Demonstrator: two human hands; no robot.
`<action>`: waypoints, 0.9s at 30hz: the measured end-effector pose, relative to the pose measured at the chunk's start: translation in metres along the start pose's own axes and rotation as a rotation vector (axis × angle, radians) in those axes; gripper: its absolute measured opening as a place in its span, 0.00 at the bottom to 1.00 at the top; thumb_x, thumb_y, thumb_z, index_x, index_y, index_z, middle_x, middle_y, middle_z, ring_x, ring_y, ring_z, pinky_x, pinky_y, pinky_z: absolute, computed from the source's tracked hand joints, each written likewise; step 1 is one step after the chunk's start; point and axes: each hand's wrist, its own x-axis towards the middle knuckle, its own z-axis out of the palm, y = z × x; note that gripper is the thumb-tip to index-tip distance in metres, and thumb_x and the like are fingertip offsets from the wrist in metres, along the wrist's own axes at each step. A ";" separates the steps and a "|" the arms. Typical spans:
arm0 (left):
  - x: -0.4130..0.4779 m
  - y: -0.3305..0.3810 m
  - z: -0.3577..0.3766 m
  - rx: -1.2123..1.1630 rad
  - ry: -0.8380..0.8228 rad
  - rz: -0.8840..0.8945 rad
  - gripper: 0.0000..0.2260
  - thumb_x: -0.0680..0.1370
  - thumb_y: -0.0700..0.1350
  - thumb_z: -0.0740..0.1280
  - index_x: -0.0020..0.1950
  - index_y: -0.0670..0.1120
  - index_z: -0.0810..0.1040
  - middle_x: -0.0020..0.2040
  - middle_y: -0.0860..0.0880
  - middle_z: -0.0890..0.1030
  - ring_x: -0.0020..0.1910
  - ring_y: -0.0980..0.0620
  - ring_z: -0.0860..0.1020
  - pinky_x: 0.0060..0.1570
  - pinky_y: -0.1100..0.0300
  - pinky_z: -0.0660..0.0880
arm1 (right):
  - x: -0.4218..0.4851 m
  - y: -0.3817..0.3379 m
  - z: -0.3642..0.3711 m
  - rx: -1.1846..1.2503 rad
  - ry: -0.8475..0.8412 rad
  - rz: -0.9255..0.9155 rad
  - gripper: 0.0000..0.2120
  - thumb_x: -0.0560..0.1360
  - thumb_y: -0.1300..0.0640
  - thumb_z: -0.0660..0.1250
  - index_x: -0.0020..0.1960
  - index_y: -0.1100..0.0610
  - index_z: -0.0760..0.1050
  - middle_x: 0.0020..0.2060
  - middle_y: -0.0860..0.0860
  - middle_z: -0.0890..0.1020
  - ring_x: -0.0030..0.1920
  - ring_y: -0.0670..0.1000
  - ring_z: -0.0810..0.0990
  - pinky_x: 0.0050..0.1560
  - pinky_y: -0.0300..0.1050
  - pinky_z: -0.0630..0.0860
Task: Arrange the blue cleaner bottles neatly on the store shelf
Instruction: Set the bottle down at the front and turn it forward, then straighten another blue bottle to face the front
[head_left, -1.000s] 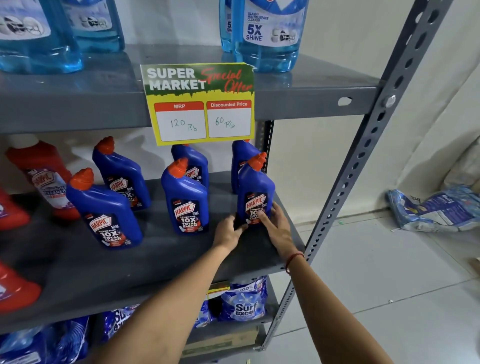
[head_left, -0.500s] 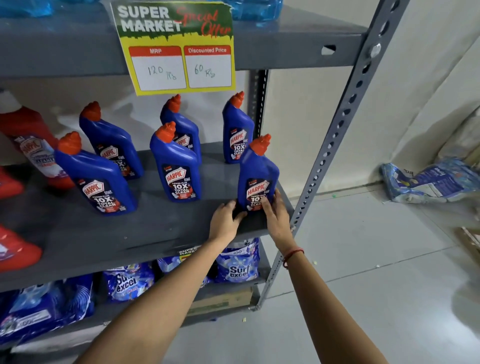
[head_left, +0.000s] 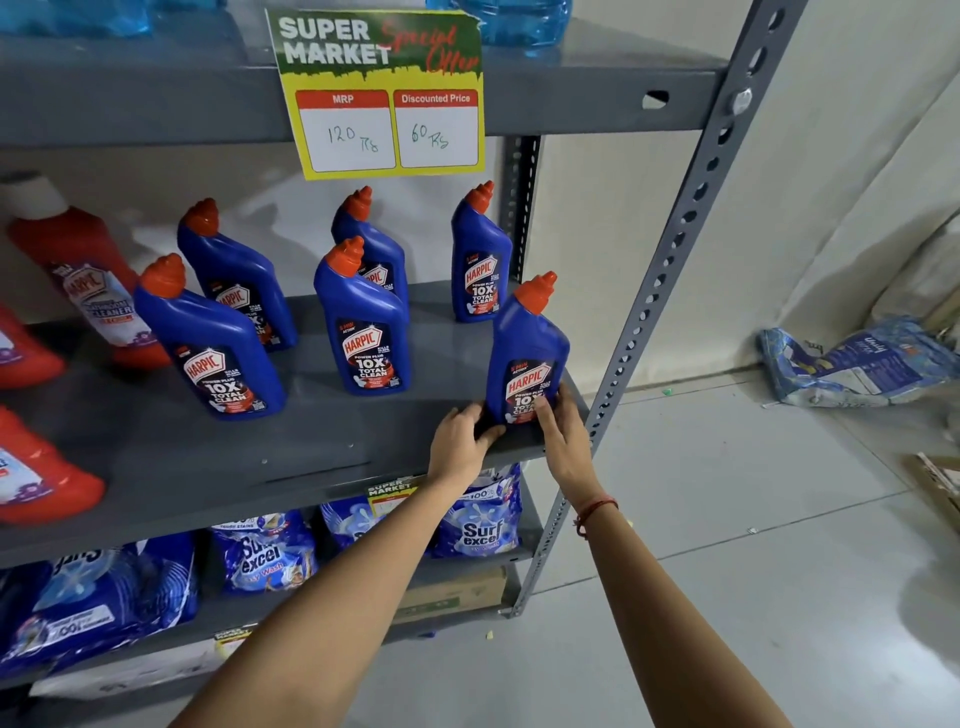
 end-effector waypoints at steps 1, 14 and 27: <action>0.000 0.001 -0.001 -0.021 -0.007 0.001 0.17 0.74 0.45 0.68 0.61 0.40 0.74 0.58 0.40 0.80 0.59 0.42 0.76 0.57 0.48 0.74 | -0.003 0.000 0.002 -0.023 0.039 -0.007 0.23 0.80 0.53 0.58 0.72 0.59 0.61 0.65 0.57 0.74 0.63 0.53 0.74 0.63 0.48 0.73; -0.018 -0.050 -0.084 -0.444 0.636 -0.161 0.15 0.77 0.36 0.63 0.64 0.41 0.71 0.59 0.41 0.78 0.55 0.48 0.78 0.53 0.67 0.71 | -0.062 -0.010 0.116 -0.162 0.057 -0.191 0.15 0.80 0.54 0.59 0.65 0.56 0.68 0.62 0.52 0.73 0.60 0.43 0.70 0.64 0.42 0.69; 0.025 -0.101 -0.125 -0.405 0.089 -0.220 0.25 0.76 0.46 0.66 0.71 0.45 0.62 0.68 0.44 0.72 0.67 0.48 0.71 0.64 0.54 0.67 | 0.061 -0.050 0.152 -0.128 -0.406 -0.048 0.23 0.74 0.50 0.69 0.65 0.55 0.66 0.59 0.54 0.77 0.58 0.53 0.77 0.46 0.34 0.74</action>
